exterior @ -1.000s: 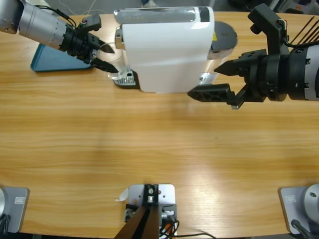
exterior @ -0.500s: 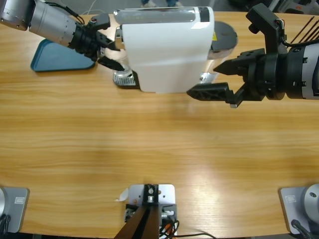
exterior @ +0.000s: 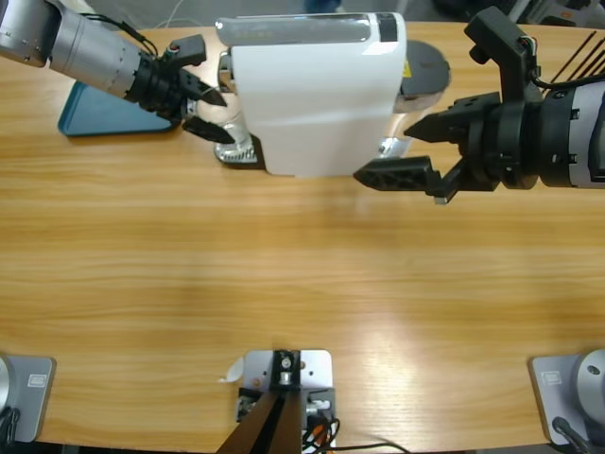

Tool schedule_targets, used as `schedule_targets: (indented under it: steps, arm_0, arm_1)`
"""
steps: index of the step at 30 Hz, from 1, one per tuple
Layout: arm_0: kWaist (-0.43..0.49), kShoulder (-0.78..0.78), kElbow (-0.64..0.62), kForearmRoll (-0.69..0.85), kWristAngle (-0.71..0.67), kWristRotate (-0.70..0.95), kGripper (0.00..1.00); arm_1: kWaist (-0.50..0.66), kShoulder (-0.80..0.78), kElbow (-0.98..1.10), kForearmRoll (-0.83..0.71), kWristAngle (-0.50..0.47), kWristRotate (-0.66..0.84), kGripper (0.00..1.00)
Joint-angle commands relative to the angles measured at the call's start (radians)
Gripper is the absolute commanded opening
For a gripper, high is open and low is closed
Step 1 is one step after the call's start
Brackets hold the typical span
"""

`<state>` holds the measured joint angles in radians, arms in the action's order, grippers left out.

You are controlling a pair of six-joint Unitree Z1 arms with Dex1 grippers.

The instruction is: Pour coffee

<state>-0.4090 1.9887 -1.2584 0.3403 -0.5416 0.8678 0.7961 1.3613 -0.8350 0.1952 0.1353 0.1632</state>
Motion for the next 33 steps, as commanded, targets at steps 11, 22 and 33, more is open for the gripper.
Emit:
schedule_targets:
  steps: [11, 22, 33]
  arm_0:
    - [-0.013, 0.054, 0.037, 0.016, -0.022, -0.009, 0.68]
    - [0.005, 0.05, 0.04, 0.006, -0.055, -0.016, 0.996]
    - [0.052, -0.008, 0.067, 0.002, 0.041, -0.031, 0.996]
  arm_1:
    - [-0.011, 0.03, -0.001, -0.011, 0.012, -0.013, 1.0]
    - [-0.011, 0.041, -0.004, -0.017, 0.017, -0.013, 0.991]
    - [-0.011, 0.036, -0.007, -0.016, 0.018, -0.013, 0.98]
